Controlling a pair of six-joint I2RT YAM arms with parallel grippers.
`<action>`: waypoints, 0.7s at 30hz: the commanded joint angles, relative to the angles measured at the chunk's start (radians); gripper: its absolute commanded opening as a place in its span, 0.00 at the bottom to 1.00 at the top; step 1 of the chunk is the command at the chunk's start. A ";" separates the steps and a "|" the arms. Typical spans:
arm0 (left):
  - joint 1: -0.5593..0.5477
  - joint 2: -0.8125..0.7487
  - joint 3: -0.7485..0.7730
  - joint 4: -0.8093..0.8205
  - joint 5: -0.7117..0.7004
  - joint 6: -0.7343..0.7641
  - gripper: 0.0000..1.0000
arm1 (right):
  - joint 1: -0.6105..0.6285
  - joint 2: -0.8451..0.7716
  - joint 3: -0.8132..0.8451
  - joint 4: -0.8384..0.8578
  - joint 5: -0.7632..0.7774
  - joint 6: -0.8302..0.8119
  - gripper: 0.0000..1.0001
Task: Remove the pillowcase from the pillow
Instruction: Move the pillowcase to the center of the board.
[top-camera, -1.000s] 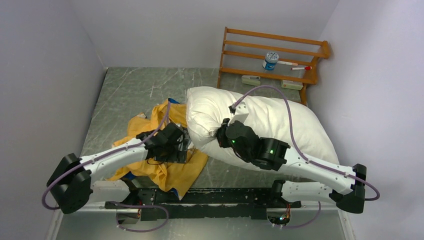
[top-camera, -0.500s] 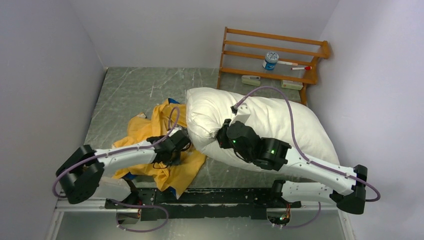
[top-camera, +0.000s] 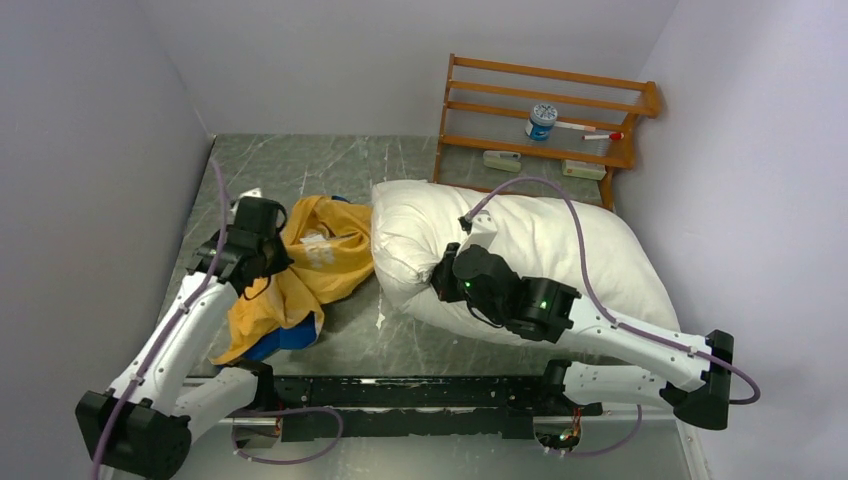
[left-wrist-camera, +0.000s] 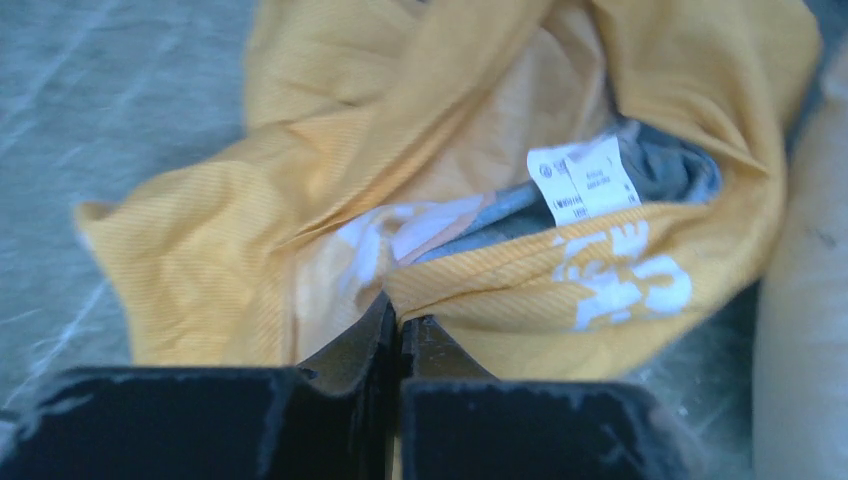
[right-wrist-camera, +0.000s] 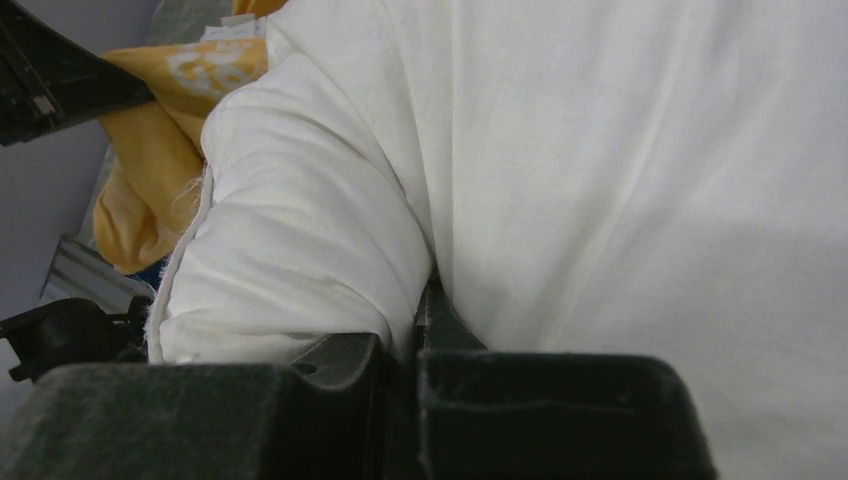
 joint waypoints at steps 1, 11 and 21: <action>0.180 -0.015 0.026 -0.039 0.070 0.100 0.05 | -0.021 -0.001 -0.003 0.015 0.005 0.032 0.00; 0.246 0.106 -0.018 0.067 0.452 0.240 0.62 | -0.021 0.036 0.001 0.033 -0.040 0.001 0.00; -0.138 0.190 0.144 0.032 0.213 0.299 0.89 | -0.021 0.070 0.027 0.034 -0.017 -0.013 0.00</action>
